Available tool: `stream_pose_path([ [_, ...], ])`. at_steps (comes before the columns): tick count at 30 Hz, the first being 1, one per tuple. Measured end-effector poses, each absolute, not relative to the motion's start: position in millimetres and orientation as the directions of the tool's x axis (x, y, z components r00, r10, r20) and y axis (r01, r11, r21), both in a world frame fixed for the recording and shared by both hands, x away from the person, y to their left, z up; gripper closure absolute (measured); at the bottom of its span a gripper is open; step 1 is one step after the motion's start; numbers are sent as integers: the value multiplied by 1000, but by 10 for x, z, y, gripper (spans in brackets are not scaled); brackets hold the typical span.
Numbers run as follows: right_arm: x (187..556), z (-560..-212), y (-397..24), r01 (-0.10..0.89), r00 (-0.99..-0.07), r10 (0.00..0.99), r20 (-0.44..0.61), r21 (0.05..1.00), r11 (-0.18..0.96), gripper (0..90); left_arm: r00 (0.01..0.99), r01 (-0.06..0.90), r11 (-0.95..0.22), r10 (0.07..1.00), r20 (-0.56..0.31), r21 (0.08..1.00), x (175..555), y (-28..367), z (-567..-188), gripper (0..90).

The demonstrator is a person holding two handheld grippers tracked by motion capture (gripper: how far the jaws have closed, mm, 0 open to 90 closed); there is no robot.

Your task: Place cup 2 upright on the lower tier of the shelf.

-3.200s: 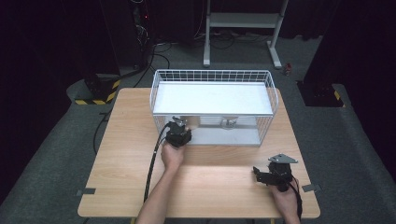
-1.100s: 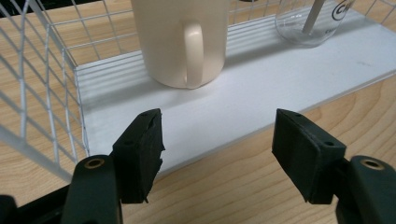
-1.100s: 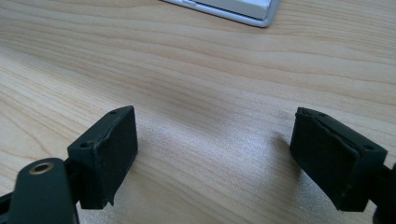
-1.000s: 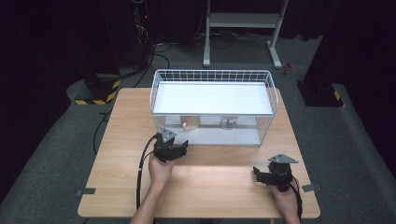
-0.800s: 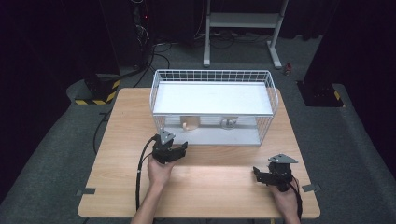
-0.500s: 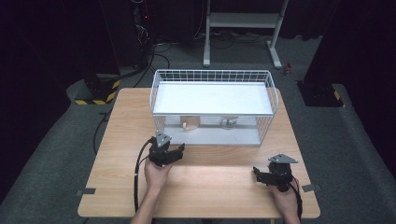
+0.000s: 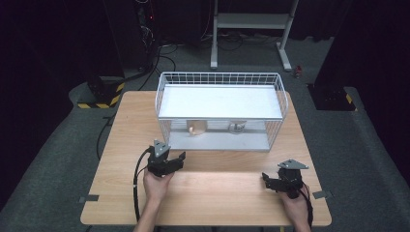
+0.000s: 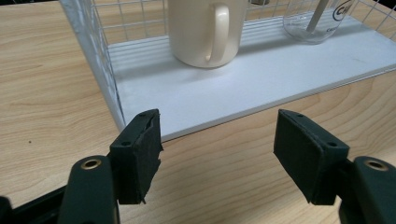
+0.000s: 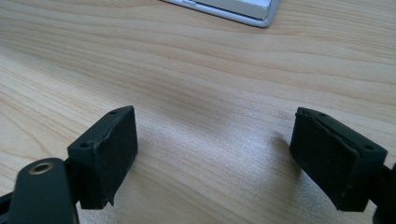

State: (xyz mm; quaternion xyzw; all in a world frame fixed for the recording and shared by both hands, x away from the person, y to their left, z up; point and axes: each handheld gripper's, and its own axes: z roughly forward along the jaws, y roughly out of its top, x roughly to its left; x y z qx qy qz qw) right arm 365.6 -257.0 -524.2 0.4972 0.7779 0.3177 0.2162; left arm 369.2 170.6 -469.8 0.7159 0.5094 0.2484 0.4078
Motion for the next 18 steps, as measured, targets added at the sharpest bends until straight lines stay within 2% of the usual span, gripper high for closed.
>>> stream_pose_path([
  [18,3656,-5242,-2570,636,-412,911,-20,709,303,150,345,541,-119,934,-90,833,3561,1803,-4770,321],
])
